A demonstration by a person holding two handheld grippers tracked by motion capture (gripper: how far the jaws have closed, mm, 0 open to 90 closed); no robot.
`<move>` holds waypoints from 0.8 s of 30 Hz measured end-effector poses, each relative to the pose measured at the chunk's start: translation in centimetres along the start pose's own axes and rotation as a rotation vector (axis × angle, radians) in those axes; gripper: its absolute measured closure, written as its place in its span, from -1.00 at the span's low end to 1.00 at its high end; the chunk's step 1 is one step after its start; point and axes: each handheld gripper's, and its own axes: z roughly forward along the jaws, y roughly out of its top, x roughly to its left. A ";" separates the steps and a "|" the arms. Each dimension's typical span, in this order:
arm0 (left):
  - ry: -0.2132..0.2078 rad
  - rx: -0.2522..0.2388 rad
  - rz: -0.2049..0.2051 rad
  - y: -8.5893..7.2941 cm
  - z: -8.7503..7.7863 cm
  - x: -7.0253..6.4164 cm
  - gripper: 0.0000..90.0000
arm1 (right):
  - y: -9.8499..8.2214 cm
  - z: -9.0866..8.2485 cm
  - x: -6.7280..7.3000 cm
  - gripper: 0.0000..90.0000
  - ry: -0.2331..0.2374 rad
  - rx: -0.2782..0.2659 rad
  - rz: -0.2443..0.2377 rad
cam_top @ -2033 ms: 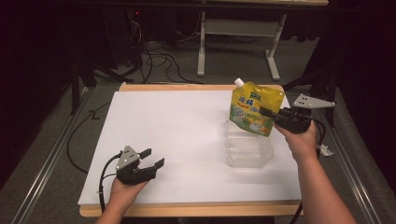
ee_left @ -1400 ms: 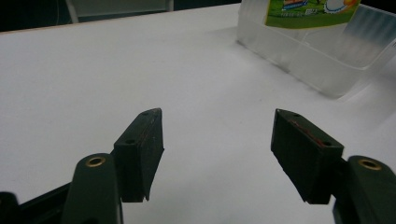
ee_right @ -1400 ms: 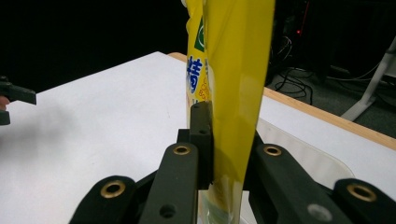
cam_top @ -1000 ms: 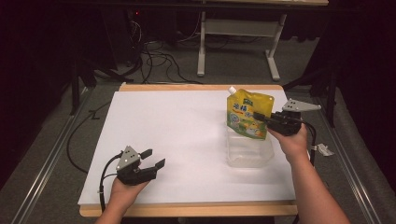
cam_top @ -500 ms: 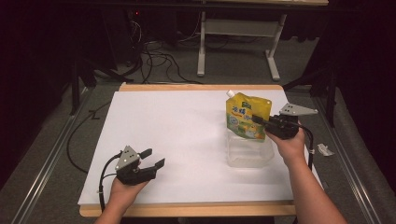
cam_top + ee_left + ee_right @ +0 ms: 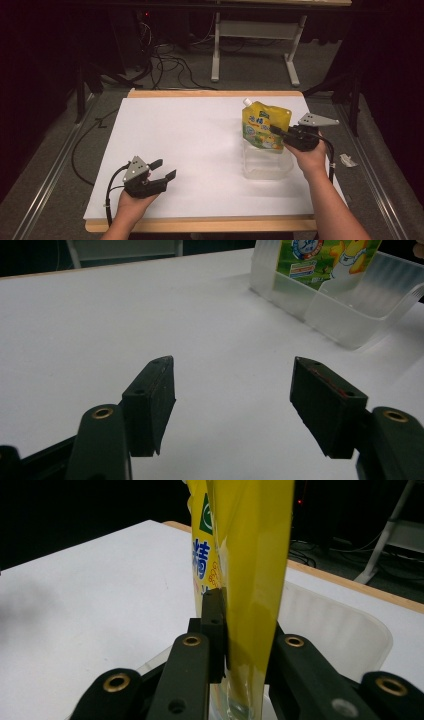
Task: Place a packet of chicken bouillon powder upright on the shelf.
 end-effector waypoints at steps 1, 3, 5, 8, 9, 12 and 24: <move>0.000 0.000 0.001 0.0 0.0 0.0 -0.22 | -0.2 0.0 0.0 0.84 0.001 0.001 0.012; -0.001 0.002 -0.001 0.0 0.0 0.0 -0.22 | -0.5 -0.2 -0.2 0.83 0.001 -0.001 0.023; -0.001 0.004 0.000 0.0 0.0 0.0 -0.22 | -0.5 -0.2 -0.2 0.82 -0.005 0.001 0.020; -0.001 0.003 -0.001 0.0 0.1 -0.1 -0.22 | -0.5 -0.2 0.0 0.78 -0.017 0.008 0.018; -0.001 0.003 -0.001 0.0 0.1 -0.1 -0.22 | -0.4 -0.2 0.0 0.75 -0.025 0.012 0.012; -0.001 0.003 0.000 0.0 0.1 -0.1 -0.22 | -0.4 -0.2 0.1 0.63 -0.029 0.022 0.011; -0.004 -0.001 0.005 0.0 0.1 -0.2 -0.23 | -0.1 -0.4 0.1 -0.20 -0.081 0.032 0.077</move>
